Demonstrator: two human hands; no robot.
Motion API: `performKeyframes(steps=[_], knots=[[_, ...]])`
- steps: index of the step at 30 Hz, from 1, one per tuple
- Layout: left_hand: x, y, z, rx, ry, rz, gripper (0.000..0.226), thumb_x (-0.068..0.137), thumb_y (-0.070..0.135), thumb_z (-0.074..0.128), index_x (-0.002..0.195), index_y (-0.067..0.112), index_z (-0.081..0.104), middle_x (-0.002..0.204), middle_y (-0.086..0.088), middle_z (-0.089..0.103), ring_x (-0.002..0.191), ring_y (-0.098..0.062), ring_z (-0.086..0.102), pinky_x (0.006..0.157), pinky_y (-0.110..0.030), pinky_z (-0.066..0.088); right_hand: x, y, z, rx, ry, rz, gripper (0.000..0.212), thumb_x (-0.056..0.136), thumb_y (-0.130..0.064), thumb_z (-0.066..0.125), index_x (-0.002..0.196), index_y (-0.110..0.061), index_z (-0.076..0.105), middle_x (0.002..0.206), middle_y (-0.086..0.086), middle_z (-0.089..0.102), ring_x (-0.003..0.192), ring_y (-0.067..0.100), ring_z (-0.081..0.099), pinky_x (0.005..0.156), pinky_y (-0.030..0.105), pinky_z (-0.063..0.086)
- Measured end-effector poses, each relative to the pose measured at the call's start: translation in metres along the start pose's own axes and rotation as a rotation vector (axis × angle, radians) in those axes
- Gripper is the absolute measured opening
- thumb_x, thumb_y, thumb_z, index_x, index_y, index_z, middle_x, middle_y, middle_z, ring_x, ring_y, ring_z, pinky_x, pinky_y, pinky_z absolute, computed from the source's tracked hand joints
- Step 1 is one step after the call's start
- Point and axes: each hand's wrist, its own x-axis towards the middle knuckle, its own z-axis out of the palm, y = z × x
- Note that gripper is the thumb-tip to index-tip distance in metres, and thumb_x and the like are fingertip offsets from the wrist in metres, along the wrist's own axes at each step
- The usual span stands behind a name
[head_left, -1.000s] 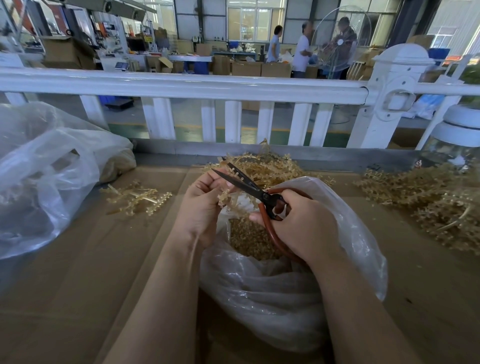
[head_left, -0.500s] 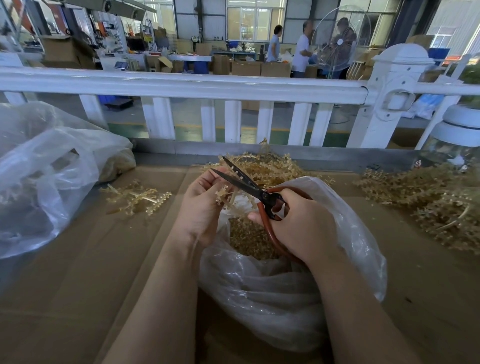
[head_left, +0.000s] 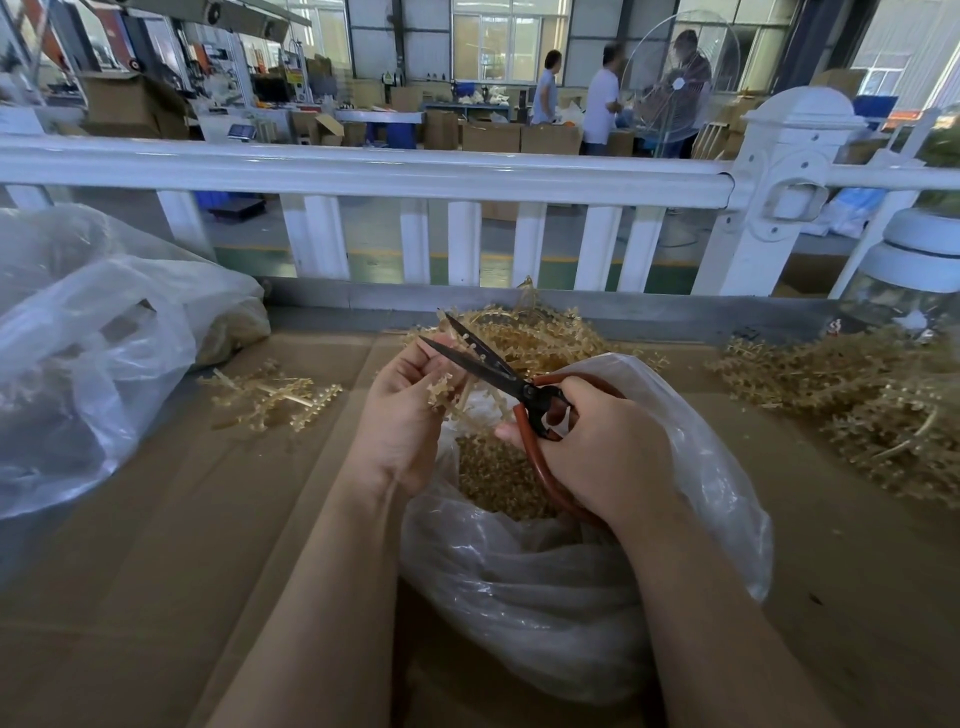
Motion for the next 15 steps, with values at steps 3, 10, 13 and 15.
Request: performKeyframes(steps=[3, 10, 13, 15], knots=[[0.0013, -0.0017, -0.0008, -0.011, -0.002, 0.014, 0.015, 0.075, 0.01, 0.067, 0.09, 0.011, 0.066, 0.082, 0.001, 0.072, 0.076, -0.01, 0.066, 0.073, -0.02, 0.051, 0.0012, 0.0007, 0.001, -0.011, 0.021, -0.001, 0.075, 0.069, -0.093, 0.03, 0.078, -0.026, 0.063, 0.069, -0.018, 0.06, 0.059, 0.001, 0.052, 0.057, 0.005, 0.035], [0.0035, -0.0037, -0.0019, -0.031, -0.036, 0.034, 0.016, 0.078, 0.006, 0.068, 0.093, 0.008, 0.065, 0.079, 0.003, 0.072, 0.071, -0.006, 0.066, 0.067, -0.017, 0.051, 0.001, 0.002, 0.0009, 0.004, 0.024, -0.013, 0.081, 0.07, -0.093, 0.03, 0.084, -0.023, 0.07, 0.074, -0.014, 0.068, 0.063, 0.004, 0.056, 0.058, 0.006, 0.036], [0.0035, -0.0037, -0.0027, -0.02, -0.052, 0.029, 0.016, 0.08, 0.005, 0.071, 0.094, 0.008, 0.064, 0.078, 0.005, 0.072, 0.07, -0.004, 0.065, 0.066, -0.016, 0.05, 0.001, 0.0004, 0.001, 0.025, 0.012, -0.013, 0.077, 0.071, -0.091, 0.035, 0.089, -0.025, 0.071, 0.078, -0.015, 0.07, 0.066, 0.001, 0.055, 0.061, 0.007, 0.039], [0.0038, -0.0036, -0.0038, -0.014, -0.061, 0.022, 0.016, 0.079, 0.007, 0.07, 0.094, 0.009, 0.064, 0.08, 0.004, 0.072, 0.074, -0.006, 0.065, 0.071, -0.018, 0.05, 0.0013, -0.0002, 0.0012, 0.052, -0.004, -0.001, 0.074, 0.07, -0.089, 0.038, 0.089, -0.026, 0.071, 0.078, -0.016, 0.069, 0.067, 0.0, 0.056, 0.063, 0.007, 0.042]])
